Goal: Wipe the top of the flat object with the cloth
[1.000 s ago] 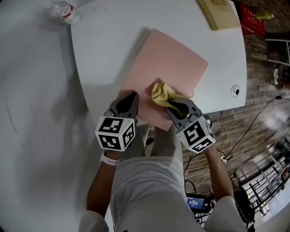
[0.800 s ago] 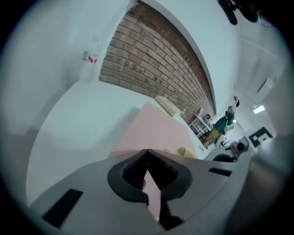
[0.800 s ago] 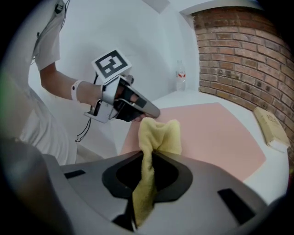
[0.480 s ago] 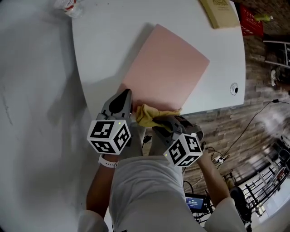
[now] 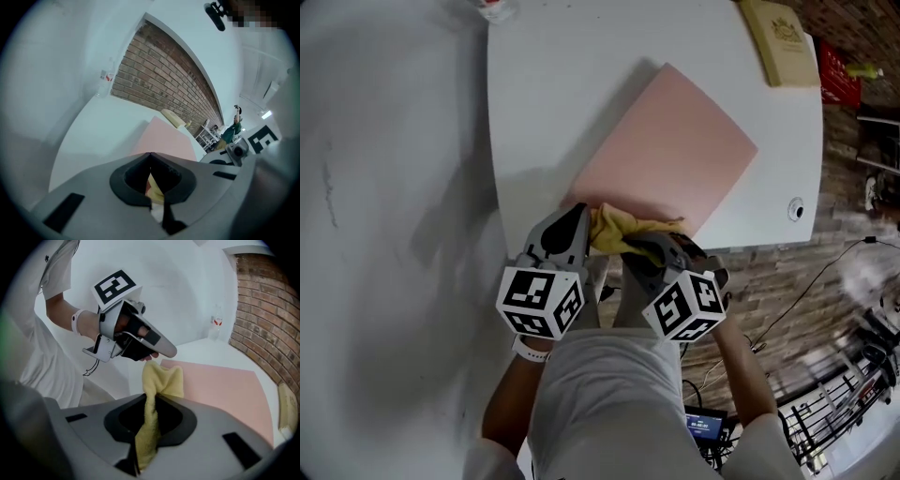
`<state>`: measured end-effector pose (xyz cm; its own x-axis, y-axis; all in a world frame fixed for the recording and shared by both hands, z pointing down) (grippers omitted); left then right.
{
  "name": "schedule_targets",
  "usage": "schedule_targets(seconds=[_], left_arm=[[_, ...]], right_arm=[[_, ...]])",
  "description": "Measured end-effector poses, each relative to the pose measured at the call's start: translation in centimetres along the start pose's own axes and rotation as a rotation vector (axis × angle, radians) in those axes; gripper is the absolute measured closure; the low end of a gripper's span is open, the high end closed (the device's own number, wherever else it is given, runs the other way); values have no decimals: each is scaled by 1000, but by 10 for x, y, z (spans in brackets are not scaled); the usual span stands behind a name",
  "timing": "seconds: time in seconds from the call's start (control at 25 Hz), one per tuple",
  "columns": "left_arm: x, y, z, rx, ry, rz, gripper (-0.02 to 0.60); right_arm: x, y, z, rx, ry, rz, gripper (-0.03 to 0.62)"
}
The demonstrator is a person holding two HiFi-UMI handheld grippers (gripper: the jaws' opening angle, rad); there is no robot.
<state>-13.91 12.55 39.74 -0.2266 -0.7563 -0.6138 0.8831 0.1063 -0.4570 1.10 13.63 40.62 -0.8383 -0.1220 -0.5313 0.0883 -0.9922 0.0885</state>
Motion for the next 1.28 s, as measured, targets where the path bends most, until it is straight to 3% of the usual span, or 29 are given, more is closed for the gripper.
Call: schedule_targets(seconds=[0.4, 1.28], left_arm=[[1, 1, 2, 20, 8, -12, 563], [-41, 42, 25, -15, -153, 17, 563]], right_arm=[[-3, 50, -7, -79, -9, 19, 537], [-34, 161, -45, -296, -10, 68, 534]])
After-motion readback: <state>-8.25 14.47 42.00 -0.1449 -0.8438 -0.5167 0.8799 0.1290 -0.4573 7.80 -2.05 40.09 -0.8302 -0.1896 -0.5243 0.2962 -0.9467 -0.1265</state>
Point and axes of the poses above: the fingertips, and each gripper's own axes: z forward along the fingers, y to its right, x out of its top, the point moved 8 cm from there along -z, backward along the fingers, and after that the axes turned 4 degrees about -y, right-handed, at the moved point
